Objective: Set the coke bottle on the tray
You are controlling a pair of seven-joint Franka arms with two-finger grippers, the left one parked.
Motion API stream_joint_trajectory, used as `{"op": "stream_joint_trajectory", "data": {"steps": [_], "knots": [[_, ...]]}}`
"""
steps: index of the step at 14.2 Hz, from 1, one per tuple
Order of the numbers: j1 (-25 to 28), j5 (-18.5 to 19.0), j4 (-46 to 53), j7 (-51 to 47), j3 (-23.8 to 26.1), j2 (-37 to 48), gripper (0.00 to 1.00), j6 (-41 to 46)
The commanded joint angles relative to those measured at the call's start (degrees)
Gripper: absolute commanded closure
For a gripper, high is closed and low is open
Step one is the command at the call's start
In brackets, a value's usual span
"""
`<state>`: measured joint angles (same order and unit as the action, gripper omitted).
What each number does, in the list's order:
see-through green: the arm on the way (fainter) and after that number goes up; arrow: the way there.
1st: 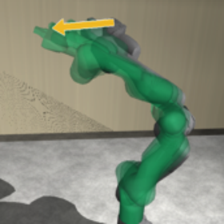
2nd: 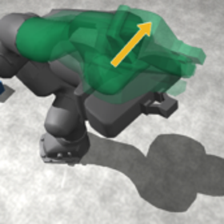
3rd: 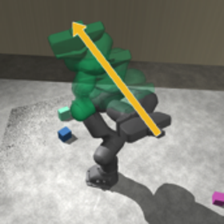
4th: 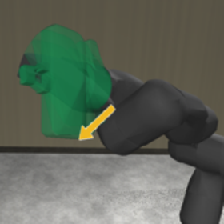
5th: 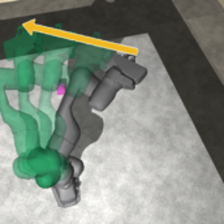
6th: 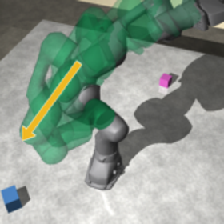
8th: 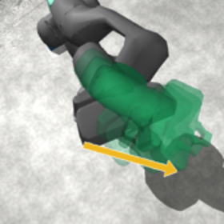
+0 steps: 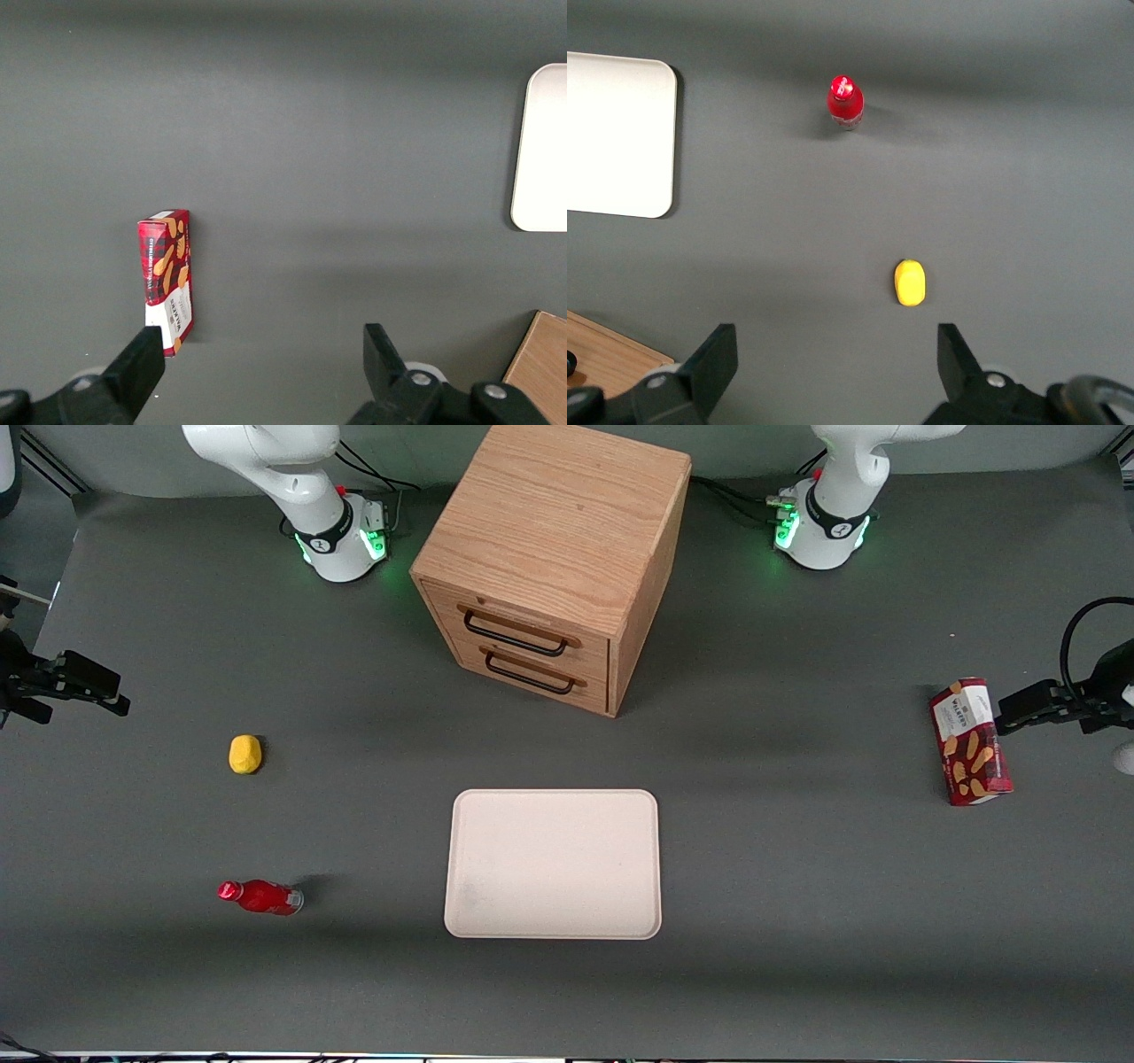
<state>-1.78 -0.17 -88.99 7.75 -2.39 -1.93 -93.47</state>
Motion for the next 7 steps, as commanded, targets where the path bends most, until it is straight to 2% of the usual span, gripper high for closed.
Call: {"op": "stream_joint_trajectory", "data": {"steps": [1,7], "knots": [[0.1,0.6,1.5,-1.2,0.0,-0.4,0.0,0.8],[0.1,0.9,2.2,-1.0,0.0,-0.7,0.0,0.9]]}}
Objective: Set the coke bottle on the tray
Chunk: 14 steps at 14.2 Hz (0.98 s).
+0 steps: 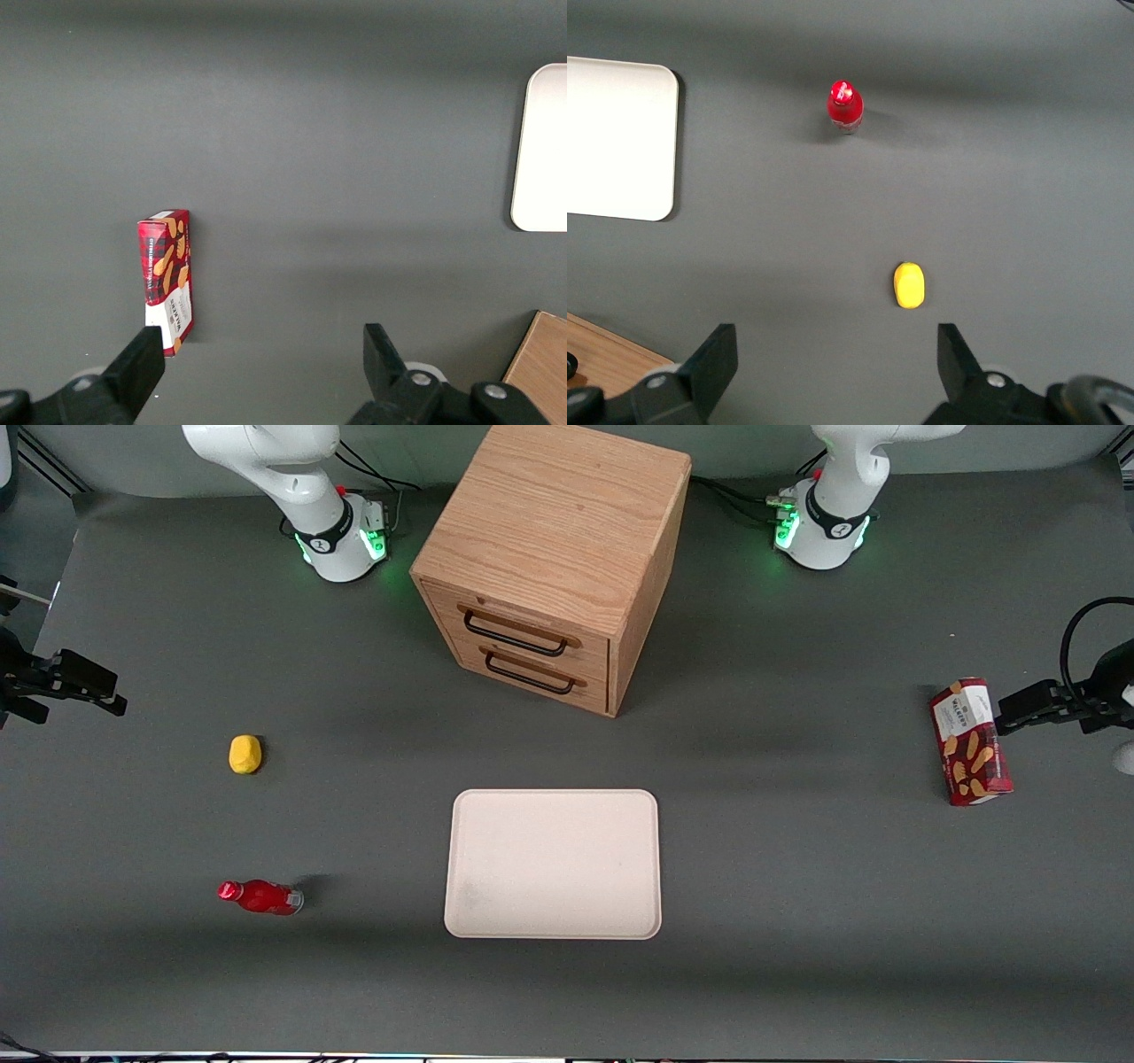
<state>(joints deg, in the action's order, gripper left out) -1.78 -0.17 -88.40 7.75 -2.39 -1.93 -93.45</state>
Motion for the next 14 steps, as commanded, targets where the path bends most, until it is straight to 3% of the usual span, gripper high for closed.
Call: {"op": "stream_joint_trajectory", "data": {"steps": [1,10,14], "knots": [[0.1,0.8,1.6,-0.9,0.0,-0.7,0.0,0.9],[0.2,1.1,1.6,-0.5,0.2,-0.9,0.0,3.3],[-0.4,0.9,15.2,-0.4,0.3,-10.0,0.0,9.3]]}}
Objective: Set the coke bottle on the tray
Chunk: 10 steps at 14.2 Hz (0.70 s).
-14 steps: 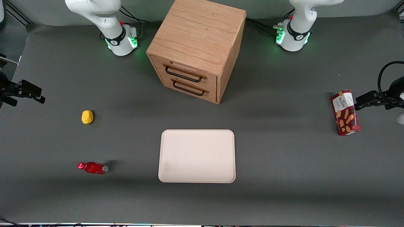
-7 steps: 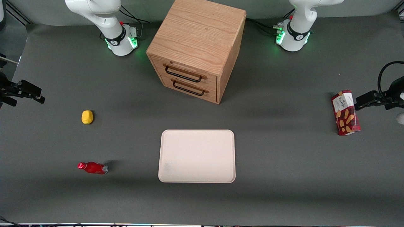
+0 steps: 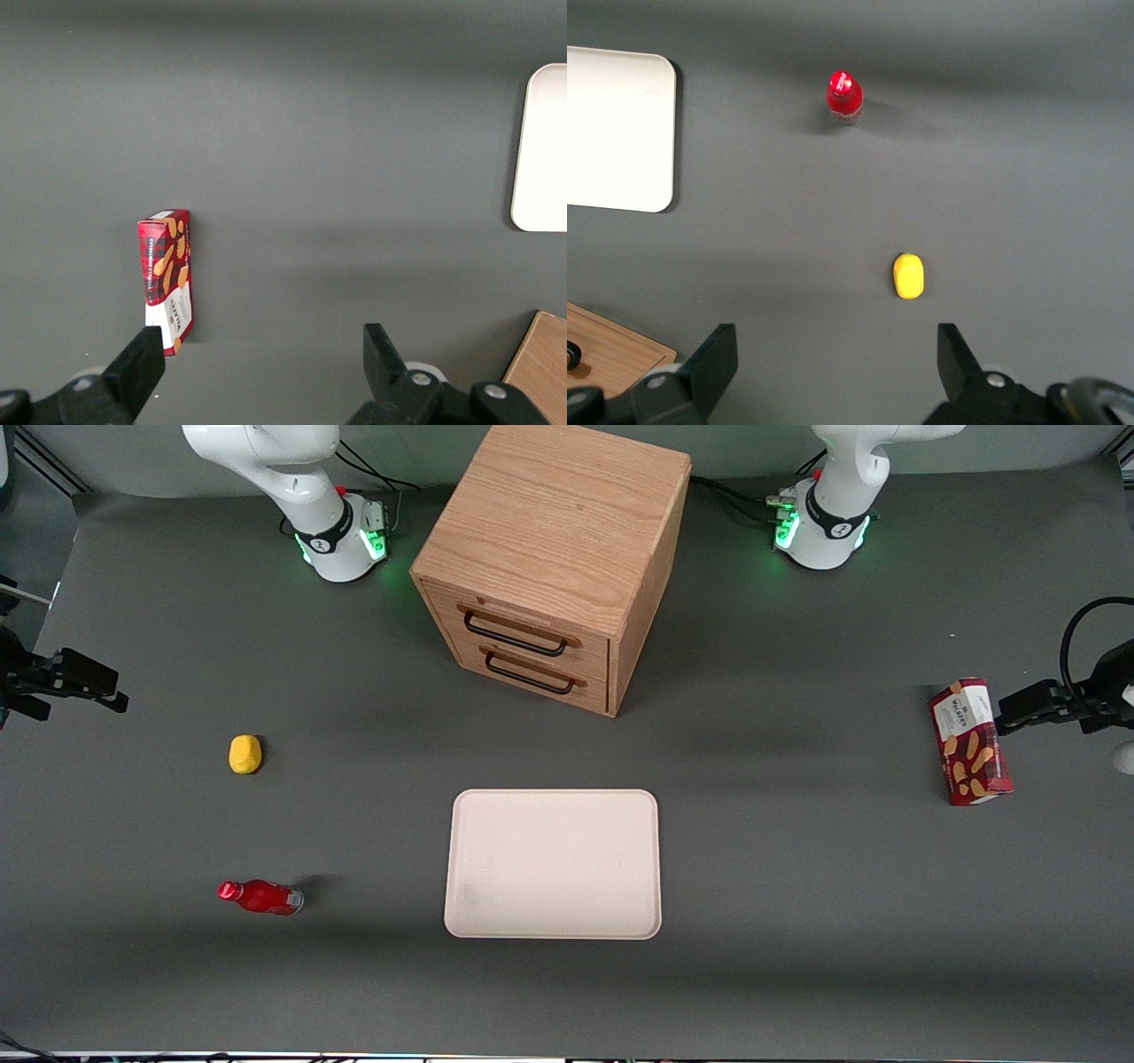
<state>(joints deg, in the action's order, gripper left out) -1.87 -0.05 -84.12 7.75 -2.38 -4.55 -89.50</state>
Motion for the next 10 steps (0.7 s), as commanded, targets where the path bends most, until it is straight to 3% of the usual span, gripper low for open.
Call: {"op": "stream_joint_trajectory", "data": {"steps": [1,6,10], "knots": [[-0.3,0.8,16.0,-0.4,0.3,-10.7,0.0,7.4],[-0.4,0.8,31.8,-0.4,0.5,-24.7,0.0,7.5],[-0.4,0.8,32.8,-0.3,1.4,-28.6,0.0,-0.3]]}}
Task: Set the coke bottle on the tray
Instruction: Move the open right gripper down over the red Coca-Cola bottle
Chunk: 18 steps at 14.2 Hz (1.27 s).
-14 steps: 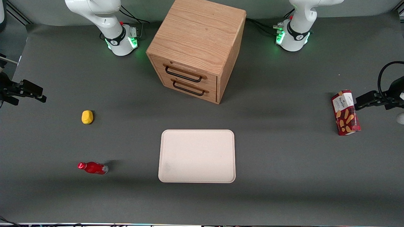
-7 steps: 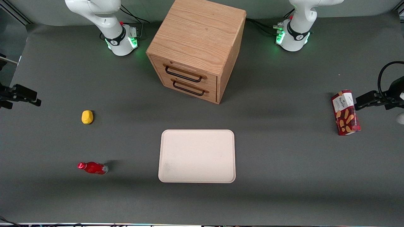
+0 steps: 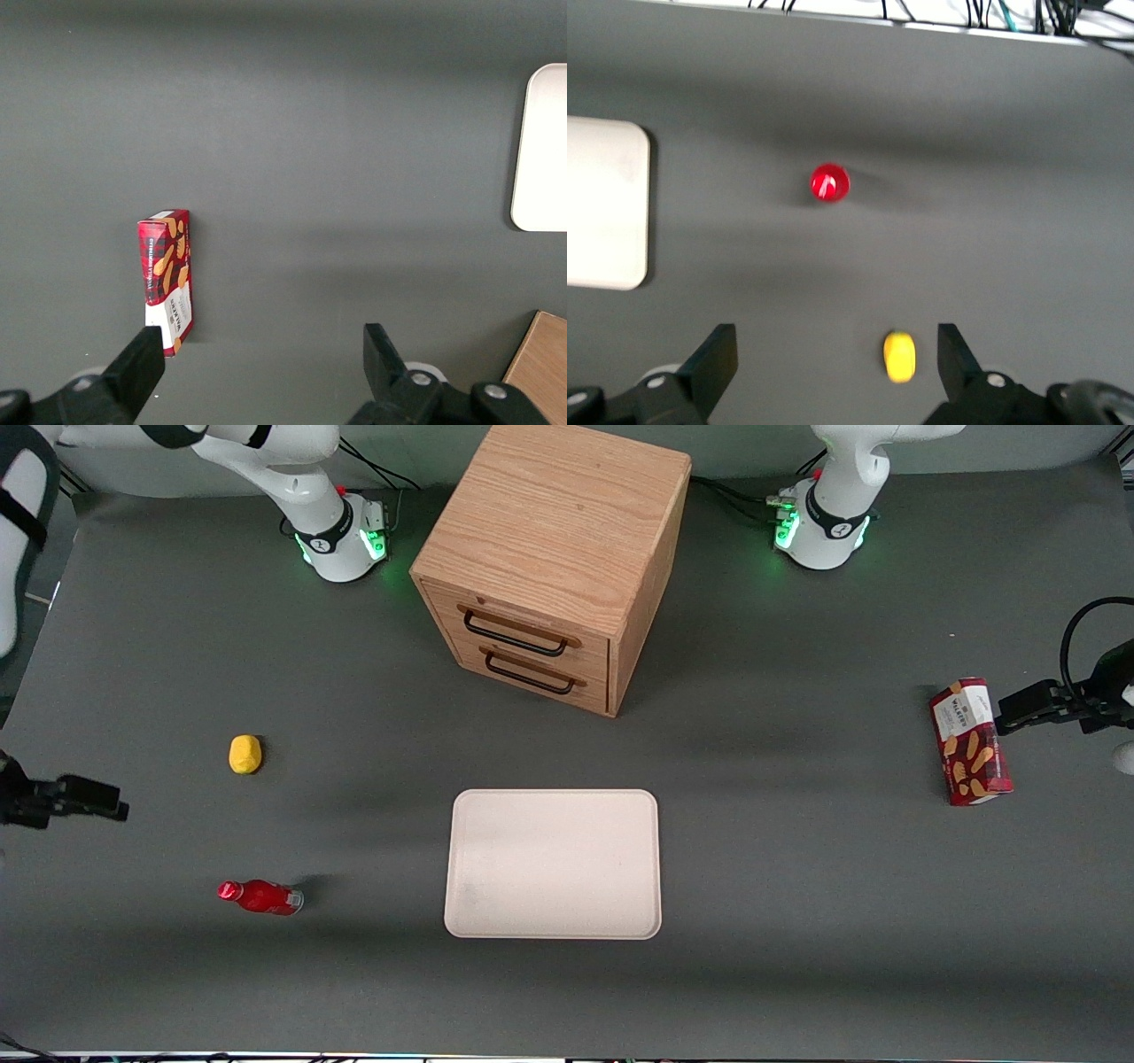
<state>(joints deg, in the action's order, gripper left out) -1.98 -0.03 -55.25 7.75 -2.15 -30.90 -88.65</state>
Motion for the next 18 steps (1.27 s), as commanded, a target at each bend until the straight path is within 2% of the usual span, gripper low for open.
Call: {"op": "stream_joint_trajectory", "data": {"steps": [1,12,15,18], "knots": [[-0.3,0.7,3.9,-0.4,1.3,-2.8,0.0,-2.0],[-0.1,-0.2,3.5,-0.5,1.3,-7.9,0.0,-7.5],[0.0,-2.4,3.1,-0.5,1.3,-10.1,0.0,-10.1],[0.0,-2.9,2.2,-0.4,1.3,-12.7,0.0,-10.8]]}}
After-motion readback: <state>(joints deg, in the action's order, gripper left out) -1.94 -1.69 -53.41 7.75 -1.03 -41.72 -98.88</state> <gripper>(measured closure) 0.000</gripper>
